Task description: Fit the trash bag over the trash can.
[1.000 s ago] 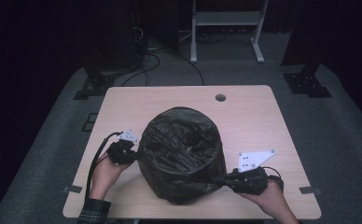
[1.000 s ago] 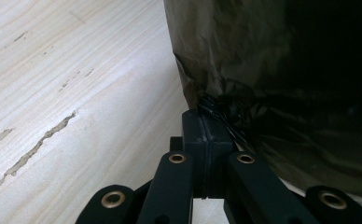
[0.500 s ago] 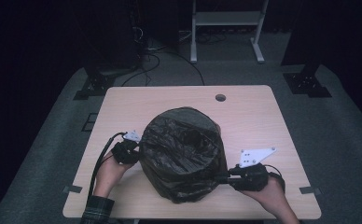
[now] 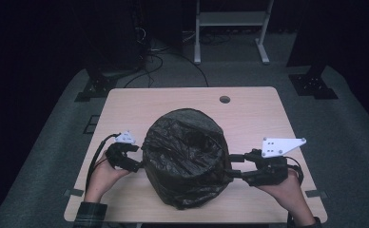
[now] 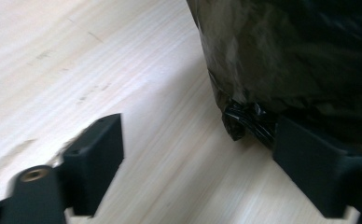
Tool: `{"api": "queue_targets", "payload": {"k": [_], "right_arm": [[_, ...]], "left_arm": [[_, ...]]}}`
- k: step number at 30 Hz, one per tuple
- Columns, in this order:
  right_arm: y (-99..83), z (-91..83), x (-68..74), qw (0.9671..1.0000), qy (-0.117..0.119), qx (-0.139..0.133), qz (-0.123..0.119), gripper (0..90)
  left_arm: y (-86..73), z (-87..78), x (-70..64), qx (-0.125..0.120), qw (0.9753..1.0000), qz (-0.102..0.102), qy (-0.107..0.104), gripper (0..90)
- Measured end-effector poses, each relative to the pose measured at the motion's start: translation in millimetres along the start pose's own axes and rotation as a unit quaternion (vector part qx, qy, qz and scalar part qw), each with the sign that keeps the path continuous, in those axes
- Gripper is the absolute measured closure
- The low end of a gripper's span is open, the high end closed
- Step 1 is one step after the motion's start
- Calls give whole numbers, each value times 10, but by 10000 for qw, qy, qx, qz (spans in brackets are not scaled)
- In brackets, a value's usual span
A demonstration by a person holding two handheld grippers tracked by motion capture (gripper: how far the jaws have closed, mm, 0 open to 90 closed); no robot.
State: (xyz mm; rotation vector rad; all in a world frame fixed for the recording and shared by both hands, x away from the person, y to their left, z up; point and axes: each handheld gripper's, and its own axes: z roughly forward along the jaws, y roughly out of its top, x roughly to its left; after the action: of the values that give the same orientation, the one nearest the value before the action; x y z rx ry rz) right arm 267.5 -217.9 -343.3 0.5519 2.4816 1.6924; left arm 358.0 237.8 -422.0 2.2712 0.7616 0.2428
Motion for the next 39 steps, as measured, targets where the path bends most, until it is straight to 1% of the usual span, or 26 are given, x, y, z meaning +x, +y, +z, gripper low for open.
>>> {"api": "queue_targets", "payload": {"k": [1, 3, 4, 5, 7, 8, 9, 10, 12, 14, 15, 17, 19, 20, 21, 22, 23, 24, 26, 28, 30, 32, 36, 37, 38, 39], "right_arm": [[12, -8, -2, 10000, -13, -50, -5, 442], [47, -35, -9, 9997, -102, -207, -46, 367], [47, -35, -9, 9997, -102, -207, -46, 367], [64, -46, -18, 9997, -99, -238, -42, 352], [106, -68, -30, 9994, -153, -316, -37, 317], [161, -76, -51, 9993, -191, -319, -11, 284], [192, -73, -60, 9993, -250, -280, -30, 271], [215, -71, -67, 9992, -286, -272, -67, 270], [253, -66, -80, 9991, -306, -270, -90, 264], [316, -49, -105, 9991, -355, -195, -111, 228], [395, -17, -134, 9989, -428, -145, -158, 184], [477, 20, -166, 9989, -406, -116, -193, 154], [566, 73, -196, 9990, -356, -47, -258, 147], [610, 105, -206, 9988, -386, -27, -309, 143], [610, 105, -206, 9988, -386, -27, -309, 143], [668, 151, -216, 9983, -442, 88, -360, 134], [753, 235, -235, 9978, -374, 261, -472, 129], [753, 235, -235, 9978, -374, 261, -472, 129], [824, 314, -253, 9977, -269, 322, -536, 129], [903, 432, -282, 9969, -181, 493, -593, 102], [957, 530, -309, 9947, -141, 740, -698, 102], [972, 563, -310, 9941, -143, 803, -721, 102], [1042, 759, -327, 9898, -74, 1149, -838, 102], [1048, 811, -335, 9882, -79, 1249, -887, 102], [1046, 938, -364, 9830, -98, 1564, -952, 102], [1046, 938, -364, 9830, -98, 1564, -952, 102]], "left_arm": [[-31, -54, 2, -88, 10000, -3, 22, 92], [-85, -144, -7, -224, 9997, 103, -2, 64], [-112, -183, -12, -254, 9996, 133, 0, 64], [-133, -209, -23, -272, 9995, 136, -2, 26], [-206, -270, -79, -325, 9989, 320, -66, 14], [-241, -278, -115, -347, 9987, 358, -110, 13], [-300, -273, -181, -252, 9983, 475, -204, 2], [-300, -273, -181, -252, 9983, 475, -204, 0], [-370, -246, -261, -149, 9977, 591, -311, 0], [-420, -213, -318, -86, 9970, 688, -347, 0], [-471, -166, -368, -22, 9965, 723, -415, 0], [-495, -140, -389, 7, 9963, 755, -416, 0], [-556, -51, -436, 55, 9966, 731, -375, 0], [-556, -51, -436, 55, 9966, 731, -375, 0], [-572, -16, -451, 84, 9966, 736, -349, 0], [-582, 10, -461, 120, 9965, 746, -368, 0], [-598, 62, -490, 185, 9962, 753, -389, 0], [-598, 62, -490, 185, 9962, 753, -389, 0], [-613, 106, -507, 230, 9961, 760, -377, 0], [-630, 146, -510, 270, 9960, 761, -371, 0], [-638, 175, -517, 309, 9959, 793, -321, 0], [-639, 185, -520, 271, 9960, 789, -327, 0], [-645, 201, -520, 177, 9960, 807, -328, 0], [-653, 210, -522, 97, 9961, 805, -335, 0], [-663, 224, -535, -4, 9962, 802, -354, 0], [-663, 224, -535, -4, 9962, 802, -354, 0]]}}
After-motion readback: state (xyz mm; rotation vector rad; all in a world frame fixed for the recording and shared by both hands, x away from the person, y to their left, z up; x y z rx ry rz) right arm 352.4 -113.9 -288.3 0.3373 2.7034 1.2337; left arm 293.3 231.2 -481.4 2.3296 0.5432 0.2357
